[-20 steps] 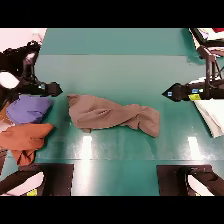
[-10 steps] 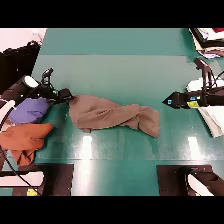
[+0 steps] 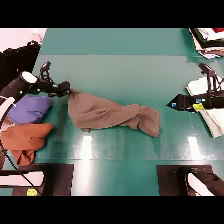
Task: Fold the shirts.
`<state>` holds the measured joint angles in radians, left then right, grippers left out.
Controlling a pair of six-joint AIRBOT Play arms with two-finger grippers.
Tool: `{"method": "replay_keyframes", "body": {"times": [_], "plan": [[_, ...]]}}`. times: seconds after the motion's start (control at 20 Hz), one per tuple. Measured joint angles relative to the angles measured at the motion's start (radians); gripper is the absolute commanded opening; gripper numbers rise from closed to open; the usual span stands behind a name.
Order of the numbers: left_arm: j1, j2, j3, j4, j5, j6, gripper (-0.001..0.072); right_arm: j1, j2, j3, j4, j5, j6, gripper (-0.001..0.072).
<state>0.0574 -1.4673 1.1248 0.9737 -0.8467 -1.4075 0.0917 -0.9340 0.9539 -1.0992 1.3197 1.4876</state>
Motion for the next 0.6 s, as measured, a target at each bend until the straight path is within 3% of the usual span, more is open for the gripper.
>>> {"method": "replay_keyframes", "body": {"times": [0.55, 0.6], "plan": [[0.0, 0.043, 0.115, -0.007, -0.111, 0.028, 0.0029, -0.02, -0.333, -0.117, 0.189, -0.071, -0.216, 0.0545], [0.0, 0.044, 0.116, -0.007, -0.116, 0.029, 0.003, -0.018, -0.361, -0.119, 0.219, -0.078, -0.238, 0.0456]]}}
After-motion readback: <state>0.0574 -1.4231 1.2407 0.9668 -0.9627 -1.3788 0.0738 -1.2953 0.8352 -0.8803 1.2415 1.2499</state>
